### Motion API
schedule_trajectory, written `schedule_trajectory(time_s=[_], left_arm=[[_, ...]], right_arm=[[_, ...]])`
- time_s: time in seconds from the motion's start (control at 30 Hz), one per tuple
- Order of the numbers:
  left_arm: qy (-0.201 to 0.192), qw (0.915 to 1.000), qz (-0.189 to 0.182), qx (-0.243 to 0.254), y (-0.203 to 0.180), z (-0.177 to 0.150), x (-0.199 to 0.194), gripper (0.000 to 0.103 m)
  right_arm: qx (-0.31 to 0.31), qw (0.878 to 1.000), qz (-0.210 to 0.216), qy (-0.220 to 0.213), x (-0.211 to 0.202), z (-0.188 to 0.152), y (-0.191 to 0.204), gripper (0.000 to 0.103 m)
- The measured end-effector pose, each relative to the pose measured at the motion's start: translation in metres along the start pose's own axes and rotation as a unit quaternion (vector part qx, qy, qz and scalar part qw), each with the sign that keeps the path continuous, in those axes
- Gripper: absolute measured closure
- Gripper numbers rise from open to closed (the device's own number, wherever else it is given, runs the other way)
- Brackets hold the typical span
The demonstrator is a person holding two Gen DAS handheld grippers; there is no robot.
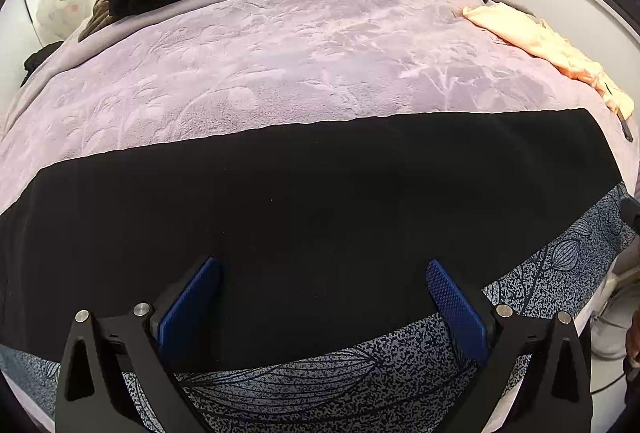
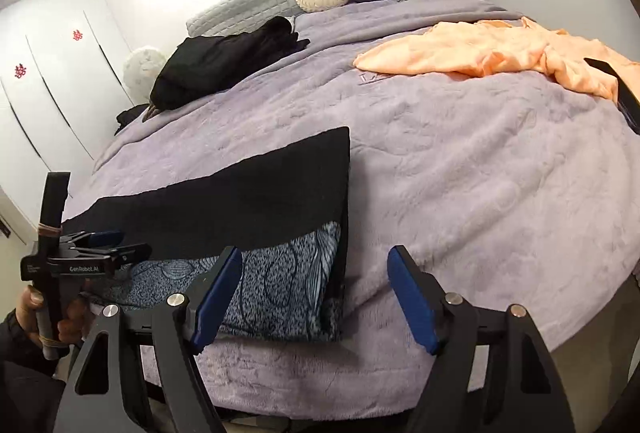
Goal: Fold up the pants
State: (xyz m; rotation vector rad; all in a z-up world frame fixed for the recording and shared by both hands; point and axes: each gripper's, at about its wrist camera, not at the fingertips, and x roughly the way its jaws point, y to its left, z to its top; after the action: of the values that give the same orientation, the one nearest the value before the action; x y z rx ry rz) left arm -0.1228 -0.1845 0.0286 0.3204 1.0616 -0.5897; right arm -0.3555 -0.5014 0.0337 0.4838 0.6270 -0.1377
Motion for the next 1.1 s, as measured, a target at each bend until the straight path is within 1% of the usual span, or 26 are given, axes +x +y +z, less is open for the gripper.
schedule_trajectory(time_s=[0.07,0.13,0.2,0.3,0.43,0.53,0.57,0.6,0.67,0.77,0.87,0.9,0.97,1.1], left_arm=[[0.002,1.0000,0.001,-0.004,0.000,0.001,0.001,0.000],[0.002,1.0000,0.003,-0.006,0.000,0.002,0.001,0.000],[0.001,0.9999,0.006,-0.009,0.000,0.002,0.002,0.000],[-0.001,0.9998,0.014,-0.013,-0.002,0.002,0.003,0.000],[-0.002,0.9996,0.020,-0.017,-0.002,0.003,0.005,0.000],[-0.001,0.9996,0.020,-0.018,-0.002,0.003,0.005,0.000],[-0.001,0.9996,0.020,-0.018,-0.002,0.003,0.005,0.000],[-0.001,0.9996,0.021,-0.018,-0.002,0.003,0.005,0.000],[-0.002,0.9996,0.021,-0.018,-0.002,0.003,0.004,0.000],[-0.004,0.9996,0.021,-0.019,-0.003,0.003,0.004,0.000],[-0.007,0.9995,0.023,-0.020,-0.002,0.002,0.004,0.000],[-0.007,0.9995,0.024,-0.021,-0.003,0.002,0.005,0.000],[-0.008,0.9993,0.027,-0.023,-0.003,0.002,0.005,0.000],[-0.008,0.9992,0.029,-0.026,-0.003,0.003,0.005,0.000]], right_arm=[[0.002,0.999,0.015,0.029,0.016,0.000,-0.007,0.023],[0.001,0.999,0.037,0.029,0.018,-0.002,-0.006,0.022],[-0.003,0.996,0.079,0.036,0.017,-0.009,0.002,0.022],[-0.034,0.997,0.068,0.024,0.014,-0.020,0.016,0.022],[-0.001,0.995,0.095,0.005,0.019,-0.013,0.006,0.021],[0.009,0.996,0.089,-0.020,0.032,0.005,0.002,0.021],[0.009,0.996,0.090,-0.020,0.040,0.009,0.000,0.021],[0.009,0.995,0.097,-0.010,0.048,0.012,-0.002,0.018],[0.005,0.995,0.104,0.001,0.056,0.017,-0.003,0.017],[-0.011,0.993,0.119,0.014,0.049,0.013,0.001,0.017],[-0.012,0.988,0.153,0.028,0.037,-0.002,0.006,0.017],[-0.018,0.987,0.158,0.033,0.035,-0.007,0.009,0.017],[-0.026,0.987,0.154,0.030,0.032,-0.012,0.014,0.017],[-0.007,0.985,0.174,0.017,0.042,0.001,0.024,0.017]])
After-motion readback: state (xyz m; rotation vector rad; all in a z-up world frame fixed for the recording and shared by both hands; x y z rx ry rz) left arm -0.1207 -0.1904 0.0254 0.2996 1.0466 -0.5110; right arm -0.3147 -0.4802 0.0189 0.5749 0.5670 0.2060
